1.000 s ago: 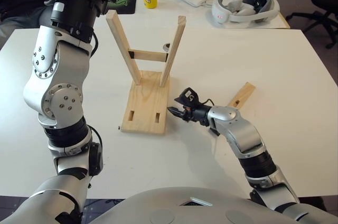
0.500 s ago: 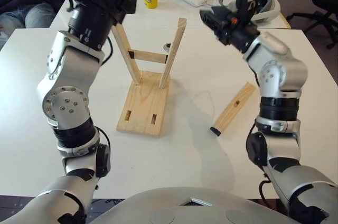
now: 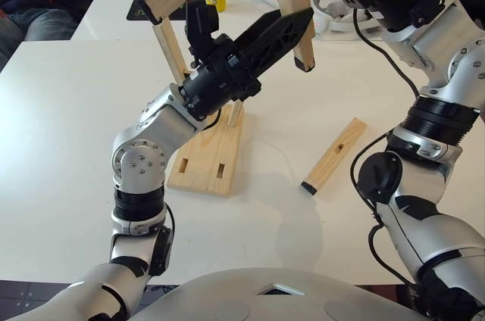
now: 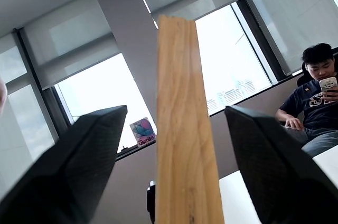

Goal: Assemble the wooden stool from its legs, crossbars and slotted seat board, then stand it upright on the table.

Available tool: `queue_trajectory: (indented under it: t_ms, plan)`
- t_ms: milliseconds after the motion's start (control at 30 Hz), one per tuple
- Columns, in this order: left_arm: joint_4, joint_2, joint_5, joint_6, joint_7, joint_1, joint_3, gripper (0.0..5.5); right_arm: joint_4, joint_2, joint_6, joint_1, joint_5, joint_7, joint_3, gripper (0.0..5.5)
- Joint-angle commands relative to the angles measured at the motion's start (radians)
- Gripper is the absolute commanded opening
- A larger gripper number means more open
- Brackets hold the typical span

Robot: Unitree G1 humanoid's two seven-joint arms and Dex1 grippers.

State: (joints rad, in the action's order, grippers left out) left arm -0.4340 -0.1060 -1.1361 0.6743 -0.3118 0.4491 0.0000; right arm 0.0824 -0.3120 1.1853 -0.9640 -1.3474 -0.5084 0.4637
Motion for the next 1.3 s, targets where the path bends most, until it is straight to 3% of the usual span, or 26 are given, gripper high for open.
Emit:
queue_trajectory:
  t_ms: [33, 400, 467, 533, 733, 833, 967, 1133, 1300]
  plan:
    - [-0.047, 0.000, 0.025, -0.018, 0.014, -0.030, -0.005, 2.05, -0.007, -0.039, -0.001, 0.010, -0.013, 0.018, -0.016, 3.40]
    - [-0.052, -0.110, 0.159, 0.005, -0.080, -0.036, -0.088, 2.05, 0.002, -0.107, -0.002, 0.005, -0.021, -0.081, -0.041, 3.40]
    - [-0.093, -0.307, -0.069, 0.105, -0.091, 0.009, 0.120, 2.05, -0.002, -0.139, 0.006, 0.006, -0.025, -0.117, -0.041, 3.59]
    - [-0.091, -0.449, -0.199, 0.163, -0.130, 0.014, 0.258, 2.05, -0.008, -0.171, 0.011, 0.011, -0.034, -0.141, -0.030, 3.77]
    - [-0.056, -0.612, -0.241, 0.209, -0.225, -0.018, 0.321, 2.05, -0.088, -0.244, 0.040, 0.030, -0.158, -0.052, 0.000, 4.80]
    - [-0.070, -0.647, -0.172, 0.202, -0.244, -0.041, 0.304, 2.05, -0.112, -0.242, 0.024, 0.034, -0.178, 0.017, -0.027, 5.30]
    - [-0.077, -0.685, -0.029, 0.170, -0.286, -0.100, 0.267, 2.05, -0.097, -0.255, 0.005, 0.049, -0.117, -0.001, -0.073, 5.40]
    - [-0.090, -0.643, 0.175, 0.106, -0.224, -0.176, 0.197, 2.05, -0.200, -0.263, -0.225, 0.213, 0.255, -0.026, -0.236, 5.40]
    - [-0.109, -0.576, 0.300, 0.033, -0.155, -0.257, 0.189, 2.05, -0.220, -0.188, -0.412, 0.334, 0.449, 0.017, -0.271, 5.40]
